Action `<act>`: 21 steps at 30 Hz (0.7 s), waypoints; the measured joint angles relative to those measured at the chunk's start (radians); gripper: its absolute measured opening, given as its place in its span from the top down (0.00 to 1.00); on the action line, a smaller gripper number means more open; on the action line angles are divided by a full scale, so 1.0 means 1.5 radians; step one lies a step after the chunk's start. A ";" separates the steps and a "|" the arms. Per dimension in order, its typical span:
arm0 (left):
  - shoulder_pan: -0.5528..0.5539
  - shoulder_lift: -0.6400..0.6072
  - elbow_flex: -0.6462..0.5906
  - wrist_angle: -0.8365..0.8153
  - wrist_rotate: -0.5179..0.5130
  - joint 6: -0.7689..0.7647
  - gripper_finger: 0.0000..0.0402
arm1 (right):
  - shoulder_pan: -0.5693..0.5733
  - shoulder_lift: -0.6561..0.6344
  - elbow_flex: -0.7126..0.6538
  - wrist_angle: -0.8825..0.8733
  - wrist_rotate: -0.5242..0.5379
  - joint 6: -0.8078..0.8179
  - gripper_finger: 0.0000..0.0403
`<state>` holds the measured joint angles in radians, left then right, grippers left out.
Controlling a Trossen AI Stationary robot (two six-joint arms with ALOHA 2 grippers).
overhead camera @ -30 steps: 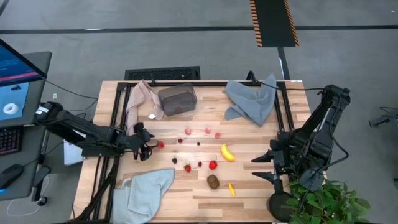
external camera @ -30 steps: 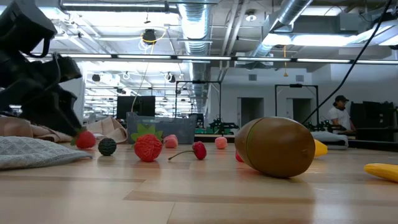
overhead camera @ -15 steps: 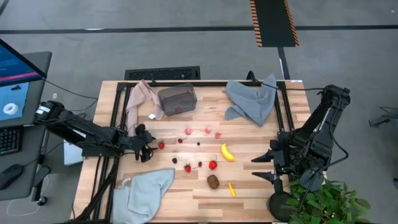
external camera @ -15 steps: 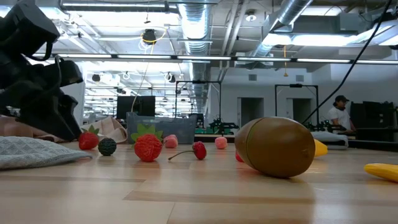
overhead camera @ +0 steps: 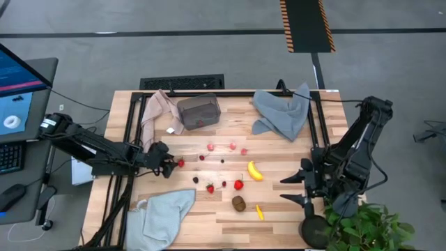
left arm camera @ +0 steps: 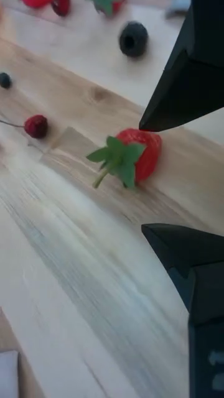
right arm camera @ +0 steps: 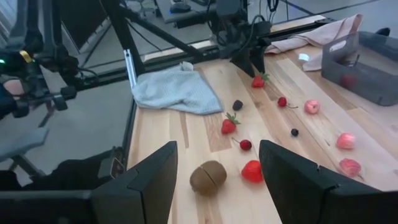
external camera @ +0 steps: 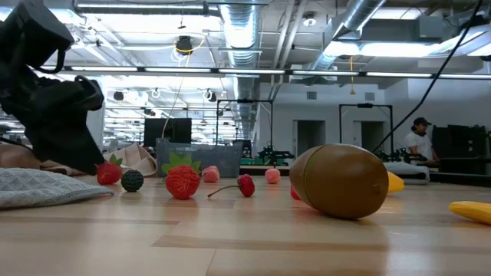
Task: Pick and placing Produce into tupperware
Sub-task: Put the red strawberry into the black bin
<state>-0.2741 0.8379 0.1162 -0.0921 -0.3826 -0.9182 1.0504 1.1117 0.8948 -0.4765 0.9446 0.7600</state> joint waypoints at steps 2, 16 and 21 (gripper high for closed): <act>0.000 0.000 0.000 0.002 -0.010 -0.015 0.39 | 0.000 0.008 0.000 -0.001 -0.001 0.008 0.38; 0.000 0.057 0.000 0.078 -0.052 -0.099 0.39 | -0.004 0.011 0.000 -0.007 0.022 0.058 0.38; -0.002 0.142 0.000 0.136 -0.054 -0.115 0.39 | -0.004 0.011 0.000 -0.009 0.022 0.059 0.38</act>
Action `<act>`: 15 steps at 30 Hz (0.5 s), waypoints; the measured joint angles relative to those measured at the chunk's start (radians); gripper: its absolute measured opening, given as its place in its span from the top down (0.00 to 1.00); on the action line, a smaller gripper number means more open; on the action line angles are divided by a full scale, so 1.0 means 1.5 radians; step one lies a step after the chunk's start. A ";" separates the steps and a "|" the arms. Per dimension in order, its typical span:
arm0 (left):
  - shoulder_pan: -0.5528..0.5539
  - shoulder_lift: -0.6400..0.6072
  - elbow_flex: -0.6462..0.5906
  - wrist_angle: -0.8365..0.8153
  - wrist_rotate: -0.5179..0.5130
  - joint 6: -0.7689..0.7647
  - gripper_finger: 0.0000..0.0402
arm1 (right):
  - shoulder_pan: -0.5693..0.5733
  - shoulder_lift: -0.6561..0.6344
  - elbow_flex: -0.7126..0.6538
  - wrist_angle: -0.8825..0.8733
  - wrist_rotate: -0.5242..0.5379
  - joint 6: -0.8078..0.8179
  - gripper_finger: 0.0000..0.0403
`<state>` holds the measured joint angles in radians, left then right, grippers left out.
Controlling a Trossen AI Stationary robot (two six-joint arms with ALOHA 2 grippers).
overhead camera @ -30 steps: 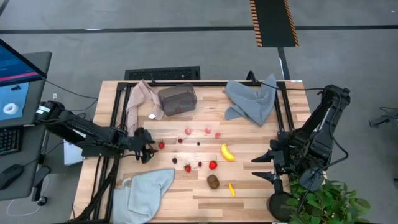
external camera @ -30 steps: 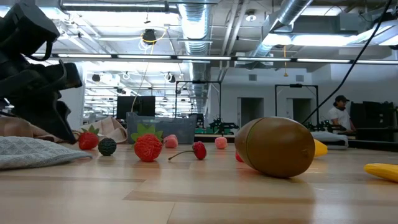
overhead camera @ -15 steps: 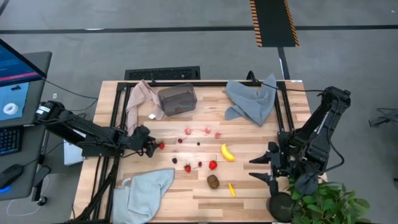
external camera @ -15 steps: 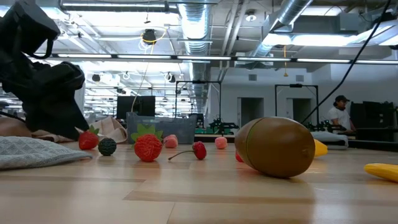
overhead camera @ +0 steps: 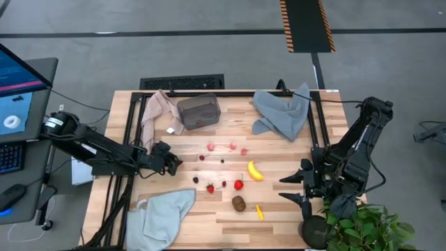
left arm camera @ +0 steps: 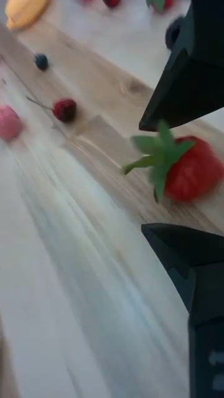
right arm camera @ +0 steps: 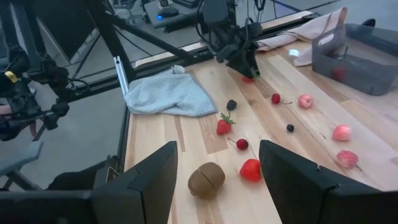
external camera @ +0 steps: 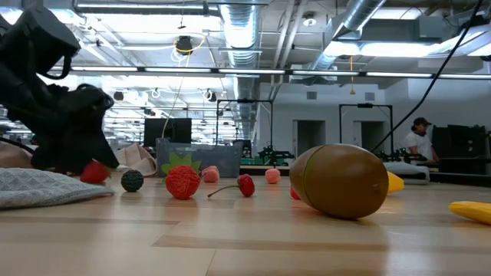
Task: Pick and placing Produce into tupperware
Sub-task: Put the red strawberry into the black bin
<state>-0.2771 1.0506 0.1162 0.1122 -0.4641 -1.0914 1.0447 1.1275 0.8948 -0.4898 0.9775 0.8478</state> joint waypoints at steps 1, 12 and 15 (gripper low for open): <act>-0.002 0.019 0.000 0.022 -0.004 -0.001 0.39 | 0.000 0.000 0.000 -0.001 0.000 0.000 0.38; -0.033 0.120 0.048 0.006 -0.016 0.016 0.39 | 0.000 0.000 0.000 -0.003 0.000 0.000 0.38; -0.039 0.115 0.068 -0.037 -0.001 0.041 0.39 | 0.000 0.000 0.000 -0.003 -0.001 0.000 0.38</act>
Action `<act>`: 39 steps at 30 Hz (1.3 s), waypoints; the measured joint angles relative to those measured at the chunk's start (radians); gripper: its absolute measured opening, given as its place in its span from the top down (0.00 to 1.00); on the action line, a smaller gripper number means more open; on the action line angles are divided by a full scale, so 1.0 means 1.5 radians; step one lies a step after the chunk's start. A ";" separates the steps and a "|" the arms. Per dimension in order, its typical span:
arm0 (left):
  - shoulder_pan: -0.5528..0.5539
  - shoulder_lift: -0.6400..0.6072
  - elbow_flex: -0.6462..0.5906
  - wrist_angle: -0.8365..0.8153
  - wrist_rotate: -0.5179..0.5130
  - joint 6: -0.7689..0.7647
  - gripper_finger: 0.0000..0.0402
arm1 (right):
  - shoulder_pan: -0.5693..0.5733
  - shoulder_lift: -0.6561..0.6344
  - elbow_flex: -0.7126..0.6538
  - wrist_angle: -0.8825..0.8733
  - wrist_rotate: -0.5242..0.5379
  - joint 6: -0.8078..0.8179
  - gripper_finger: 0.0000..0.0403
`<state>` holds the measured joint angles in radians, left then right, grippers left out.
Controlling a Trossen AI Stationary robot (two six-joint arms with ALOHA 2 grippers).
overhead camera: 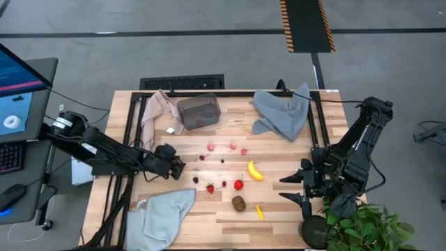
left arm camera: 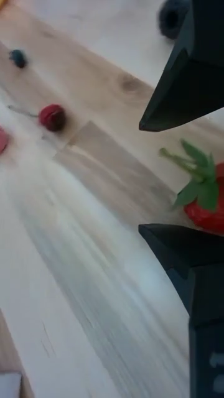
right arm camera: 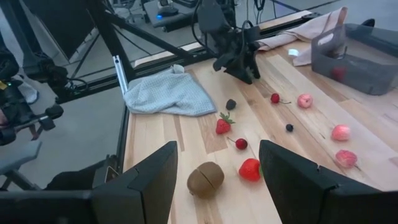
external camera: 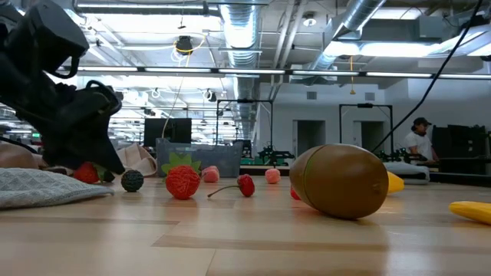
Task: Pick and placing Produce into tupperware
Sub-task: Put the red strawberry into the black bin
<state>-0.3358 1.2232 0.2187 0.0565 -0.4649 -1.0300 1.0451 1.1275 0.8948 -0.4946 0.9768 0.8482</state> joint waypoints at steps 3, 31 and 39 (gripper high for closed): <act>0.000 0.000 0.024 -0.049 0.022 0.020 0.39 | 0.000 0.000 0.000 -0.004 0.000 0.000 0.38; -0.002 -0.001 0.081 -0.205 0.078 0.102 0.39 | 0.000 0.000 0.000 -0.015 0.013 0.000 0.38; -0.001 -0.001 0.081 -0.218 0.091 0.104 0.39 | 0.000 0.000 0.000 -0.015 0.013 -0.001 0.38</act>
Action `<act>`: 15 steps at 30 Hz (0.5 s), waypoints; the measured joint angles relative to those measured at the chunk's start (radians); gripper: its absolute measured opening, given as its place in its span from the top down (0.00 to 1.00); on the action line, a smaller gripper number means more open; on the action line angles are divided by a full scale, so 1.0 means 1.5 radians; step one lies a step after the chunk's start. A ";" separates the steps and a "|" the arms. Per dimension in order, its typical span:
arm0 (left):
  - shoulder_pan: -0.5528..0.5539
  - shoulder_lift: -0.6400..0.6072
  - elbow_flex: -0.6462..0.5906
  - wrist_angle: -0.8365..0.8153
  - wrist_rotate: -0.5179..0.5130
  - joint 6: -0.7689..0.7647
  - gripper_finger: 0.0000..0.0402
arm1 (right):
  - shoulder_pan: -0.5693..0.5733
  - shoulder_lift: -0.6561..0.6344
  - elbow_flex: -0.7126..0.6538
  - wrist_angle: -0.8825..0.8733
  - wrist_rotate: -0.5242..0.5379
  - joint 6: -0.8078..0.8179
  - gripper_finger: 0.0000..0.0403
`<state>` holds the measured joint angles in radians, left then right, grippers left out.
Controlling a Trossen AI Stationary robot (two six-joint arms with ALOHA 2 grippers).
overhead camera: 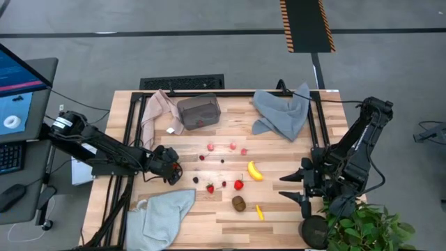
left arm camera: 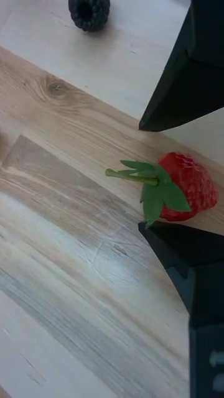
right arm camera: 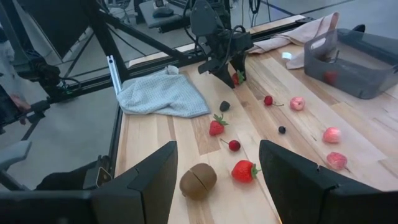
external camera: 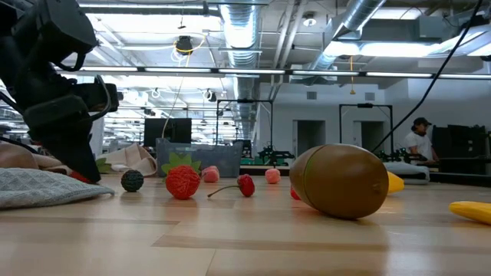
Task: Pick and placing Produce into tupperware
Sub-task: Put the red strawberry into the black bin
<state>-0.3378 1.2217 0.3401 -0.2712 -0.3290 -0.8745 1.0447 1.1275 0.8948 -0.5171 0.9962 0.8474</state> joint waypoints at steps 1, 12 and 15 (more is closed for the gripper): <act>0.000 0.000 0.000 -0.002 0.002 0.000 0.39 | 0.000 0.000 0.000 0.000 0.000 0.000 0.38; 0.000 -0.001 0.002 -0.040 0.030 -0.005 0.39 | -0.010 0.001 0.000 -0.001 0.000 -0.001 0.38; 0.000 -0.001 0.001 -0.040 0.031 -0.004 0.41 | -0.019 0.005 0.000 -0.004 0.000 -0.004 0.38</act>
<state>-0.3374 1.2209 0.3421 -0.3309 -0.2820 -0.8807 1.0164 1.1351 0.8948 -0.5233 0.9962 0.8410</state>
